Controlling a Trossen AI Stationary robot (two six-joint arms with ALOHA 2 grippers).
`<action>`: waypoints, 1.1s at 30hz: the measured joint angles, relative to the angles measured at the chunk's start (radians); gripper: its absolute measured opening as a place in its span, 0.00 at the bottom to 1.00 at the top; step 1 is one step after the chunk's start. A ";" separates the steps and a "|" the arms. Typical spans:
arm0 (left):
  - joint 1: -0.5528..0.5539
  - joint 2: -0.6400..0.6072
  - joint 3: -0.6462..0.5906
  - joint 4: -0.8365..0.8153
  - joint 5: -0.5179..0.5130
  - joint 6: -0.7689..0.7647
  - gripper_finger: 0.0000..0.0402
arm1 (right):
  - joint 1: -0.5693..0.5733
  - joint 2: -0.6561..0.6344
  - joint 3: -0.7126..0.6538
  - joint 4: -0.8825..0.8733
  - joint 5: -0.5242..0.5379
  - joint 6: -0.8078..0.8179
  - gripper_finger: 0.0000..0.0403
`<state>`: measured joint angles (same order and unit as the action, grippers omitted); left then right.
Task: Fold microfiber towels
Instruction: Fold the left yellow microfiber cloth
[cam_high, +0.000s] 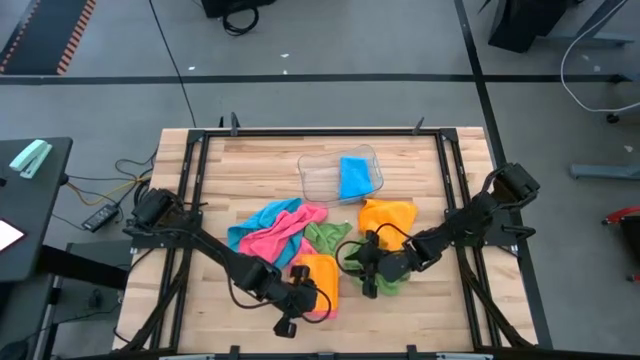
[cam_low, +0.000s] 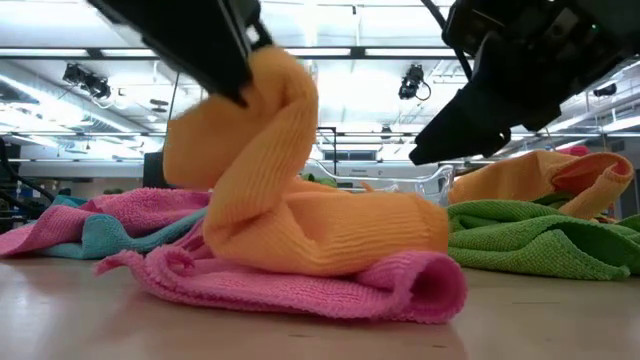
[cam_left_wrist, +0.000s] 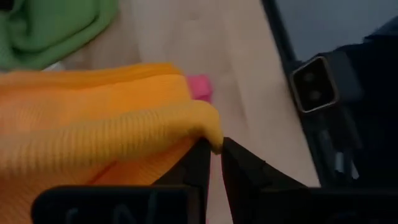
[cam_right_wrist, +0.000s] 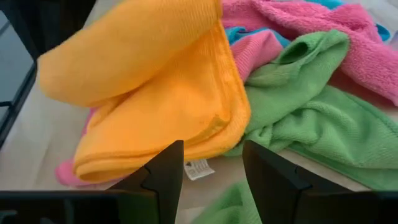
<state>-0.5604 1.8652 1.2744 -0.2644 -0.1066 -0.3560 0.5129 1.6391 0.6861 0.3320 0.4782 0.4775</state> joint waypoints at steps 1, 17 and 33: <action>-0.001 0.000 0.005 -0.003 0.002 0.002 0.12 | 0.000 0.000 0.000 0.011 0.000 -0.004 0.43; -0.006 -0.047 0.009 -0.120 0.048 0.002 0.12 | 0.000 0.000 0.000 0.032 0.000 -0.010 0.43; -0.189 -0.063 0.009 -0.433 -0.466 0.131 0.44 | 0.001 0.001 0.001 0.034 0.000 -0.003 0.43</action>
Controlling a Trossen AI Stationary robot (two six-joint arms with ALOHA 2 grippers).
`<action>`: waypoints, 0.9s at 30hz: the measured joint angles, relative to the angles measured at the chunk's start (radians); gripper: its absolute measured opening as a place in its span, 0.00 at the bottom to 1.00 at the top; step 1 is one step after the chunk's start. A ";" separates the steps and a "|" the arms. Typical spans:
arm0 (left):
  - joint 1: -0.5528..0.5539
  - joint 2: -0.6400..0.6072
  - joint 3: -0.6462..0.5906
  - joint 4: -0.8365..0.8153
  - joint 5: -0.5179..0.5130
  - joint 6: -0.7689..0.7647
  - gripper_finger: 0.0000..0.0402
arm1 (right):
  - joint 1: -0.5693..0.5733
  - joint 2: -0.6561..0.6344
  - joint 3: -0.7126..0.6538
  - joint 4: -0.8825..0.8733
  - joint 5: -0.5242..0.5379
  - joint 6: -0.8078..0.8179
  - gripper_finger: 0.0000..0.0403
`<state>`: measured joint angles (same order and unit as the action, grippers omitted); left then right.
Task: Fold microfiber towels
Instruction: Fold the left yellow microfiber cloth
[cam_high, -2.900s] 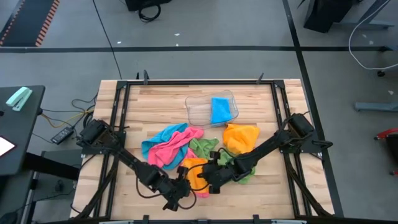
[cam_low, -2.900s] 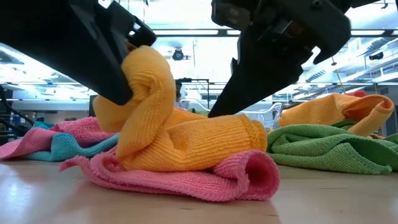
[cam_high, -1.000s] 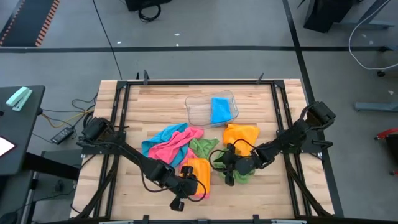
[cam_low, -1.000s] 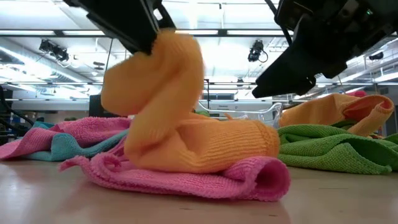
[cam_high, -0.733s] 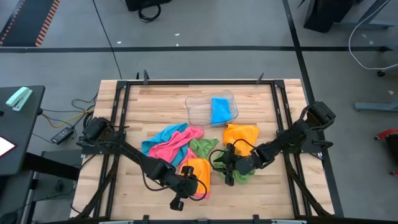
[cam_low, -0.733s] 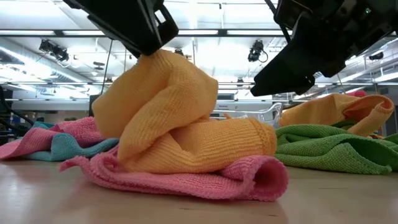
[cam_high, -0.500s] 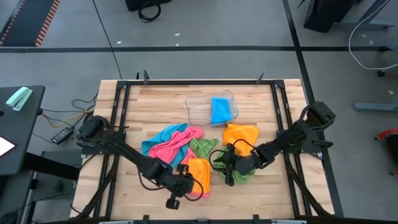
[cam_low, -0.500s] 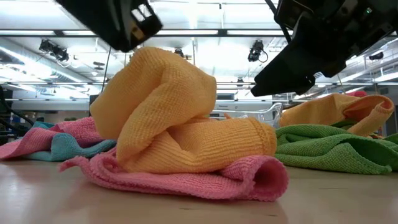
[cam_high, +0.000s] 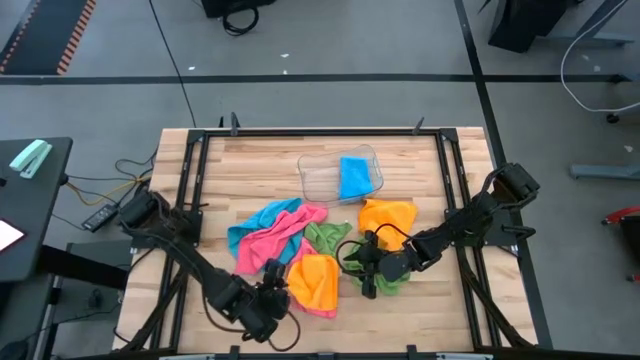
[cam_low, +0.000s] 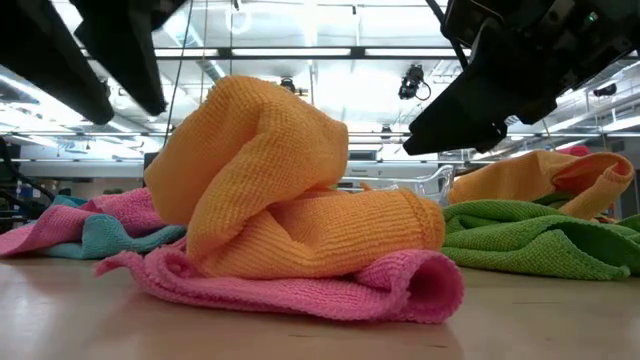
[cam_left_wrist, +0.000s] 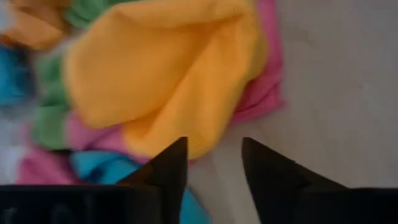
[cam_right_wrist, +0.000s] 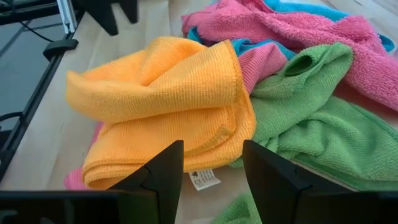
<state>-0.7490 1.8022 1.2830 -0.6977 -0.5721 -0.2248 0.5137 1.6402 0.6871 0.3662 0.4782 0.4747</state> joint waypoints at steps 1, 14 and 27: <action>-0.006 0.003 -0.001 0.003 -0.014 -0.007 0.47 | 0.000 0.000 0.000 0.000 0.000 0.002 0.43; 0.081 0.003 -0.229 0.224 0.254 -0.245 0.48 | 0.000 0.000 0.000 0.014 0.000 0.007 0.43; 0.153 -0.056 -0.255 0.318 0.197 -0.220 0.41 | 0.007 0.000 0.000 0.023 0.000 -0.006 0.43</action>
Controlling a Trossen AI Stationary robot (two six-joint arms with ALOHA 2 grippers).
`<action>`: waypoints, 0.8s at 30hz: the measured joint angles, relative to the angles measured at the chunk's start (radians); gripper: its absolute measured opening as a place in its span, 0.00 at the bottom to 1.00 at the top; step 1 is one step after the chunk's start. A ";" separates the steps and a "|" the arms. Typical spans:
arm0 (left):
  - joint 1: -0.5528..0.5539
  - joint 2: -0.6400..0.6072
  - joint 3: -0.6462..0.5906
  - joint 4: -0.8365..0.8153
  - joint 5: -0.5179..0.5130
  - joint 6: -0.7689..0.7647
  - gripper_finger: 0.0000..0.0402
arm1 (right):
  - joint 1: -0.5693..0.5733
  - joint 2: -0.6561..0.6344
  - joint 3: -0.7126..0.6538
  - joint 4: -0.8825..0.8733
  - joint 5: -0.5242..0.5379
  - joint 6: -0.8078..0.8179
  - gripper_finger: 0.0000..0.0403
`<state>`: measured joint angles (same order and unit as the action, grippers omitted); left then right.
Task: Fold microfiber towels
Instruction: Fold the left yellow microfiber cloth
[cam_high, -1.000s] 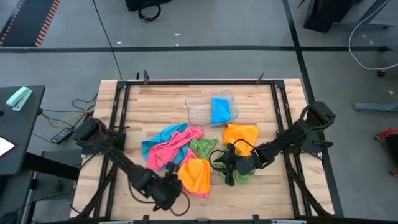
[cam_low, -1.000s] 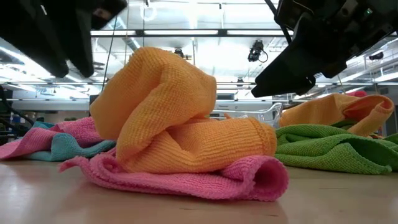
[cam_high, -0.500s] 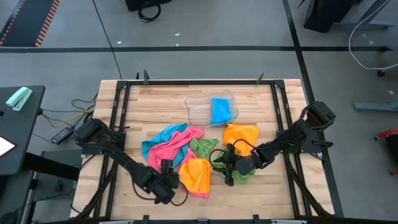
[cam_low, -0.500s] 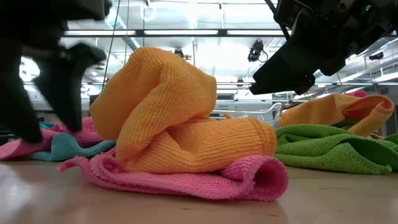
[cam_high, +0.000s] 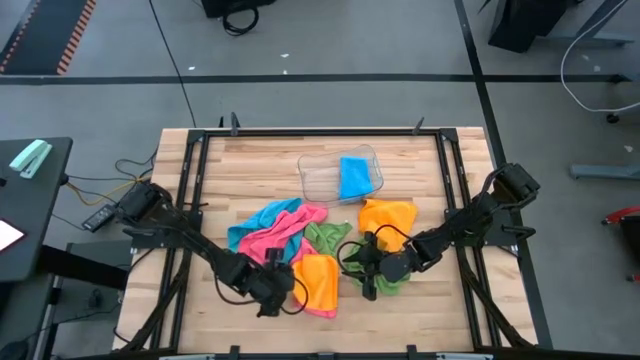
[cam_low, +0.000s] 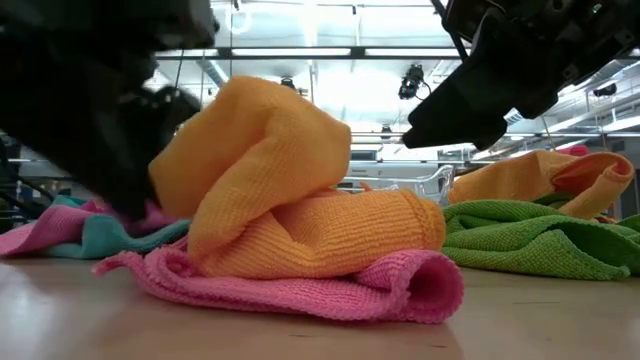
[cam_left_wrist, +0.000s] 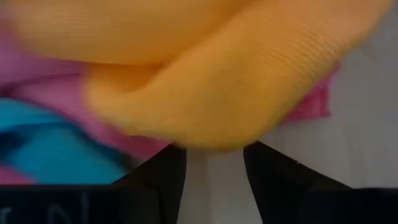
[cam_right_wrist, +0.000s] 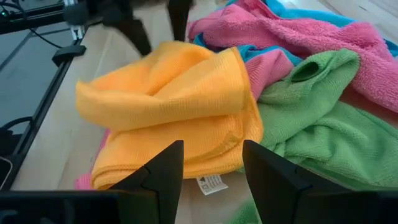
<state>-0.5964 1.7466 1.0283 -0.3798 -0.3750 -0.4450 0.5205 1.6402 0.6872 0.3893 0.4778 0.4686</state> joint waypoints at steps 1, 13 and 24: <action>0.000 -0.020 0.000 0.007 -0.031 -0.012 0.40 | 0.001 0.000 0.000 0.000 0.000 0.000 0.43; -0.003 -0.109 0.001 0.010 -0.206 0.120 0.23 | 0.012 0.000 0.000 0.002 0.000 0.010 0.43; -0.014 -0.179 -0.002 -0.155 0.110 0.002 0.17 | 0.025 0.000 0.000 0.000 0.022 0.011 0.43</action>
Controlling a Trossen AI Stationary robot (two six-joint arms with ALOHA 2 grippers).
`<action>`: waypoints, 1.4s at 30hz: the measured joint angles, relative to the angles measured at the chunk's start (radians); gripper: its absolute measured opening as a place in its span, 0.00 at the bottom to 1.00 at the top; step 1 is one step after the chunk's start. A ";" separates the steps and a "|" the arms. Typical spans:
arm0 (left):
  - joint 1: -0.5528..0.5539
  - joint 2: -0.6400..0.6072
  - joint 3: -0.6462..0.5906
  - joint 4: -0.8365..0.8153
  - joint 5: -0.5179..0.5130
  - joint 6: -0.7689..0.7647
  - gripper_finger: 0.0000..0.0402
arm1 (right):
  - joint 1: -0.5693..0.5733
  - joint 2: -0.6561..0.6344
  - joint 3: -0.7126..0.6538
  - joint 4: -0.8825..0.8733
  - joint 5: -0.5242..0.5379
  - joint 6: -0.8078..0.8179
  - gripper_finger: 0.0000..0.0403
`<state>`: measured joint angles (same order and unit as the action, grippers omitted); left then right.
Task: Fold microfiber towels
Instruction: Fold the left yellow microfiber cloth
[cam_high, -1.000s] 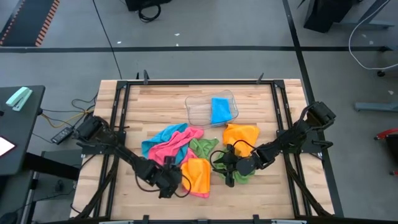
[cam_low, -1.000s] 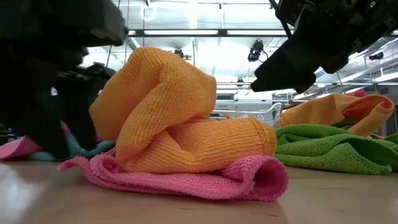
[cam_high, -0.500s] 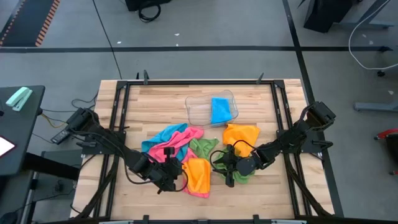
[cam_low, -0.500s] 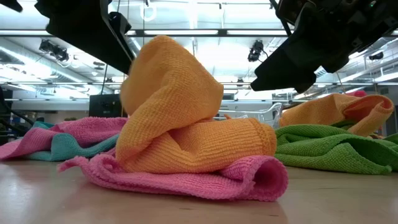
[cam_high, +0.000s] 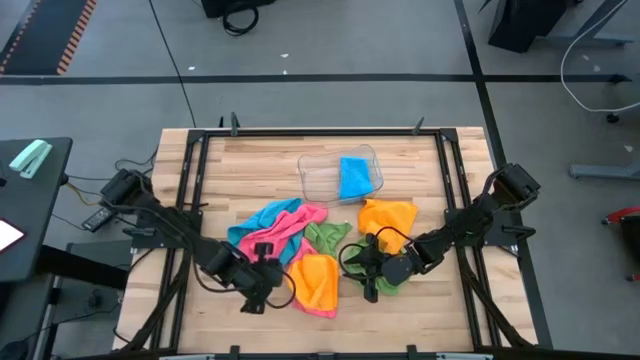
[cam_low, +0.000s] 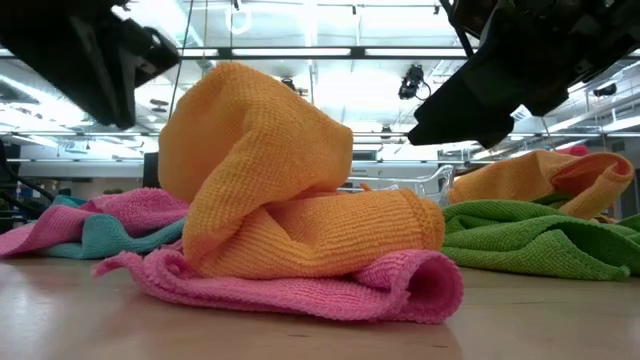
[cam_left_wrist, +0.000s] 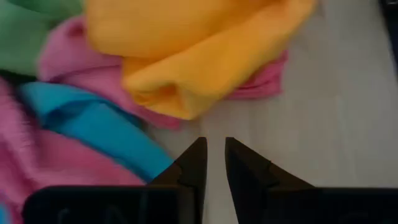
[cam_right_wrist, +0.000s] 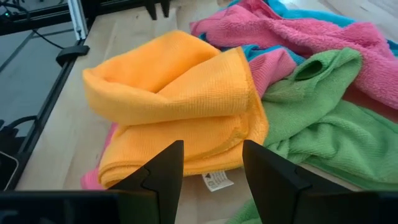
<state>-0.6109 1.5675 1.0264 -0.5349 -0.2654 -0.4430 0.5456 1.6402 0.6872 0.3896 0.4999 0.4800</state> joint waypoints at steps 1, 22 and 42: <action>0.000 0.012 -0.003 0.006 0.008 -0.011 0.18 | 0.000 0.000 0.000 0.001 0.000 0.003 0.43; 0.065 0.136 -0.008 0.211 -0.141 0.118 0.40 | 0.000 0.000 0.000 0.004 0.001 0.003 0.43; 0.088 0.140 0.020 0.426 -0.210 0.428 0.16 | 0.000 0.000 0.000 0.005 0.000 0.011 0.43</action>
<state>-0.5230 1.7072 1.0467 -0.1091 -0.4750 -0.0154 0.5457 1.6402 0.6872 0.3943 0.5003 0.4909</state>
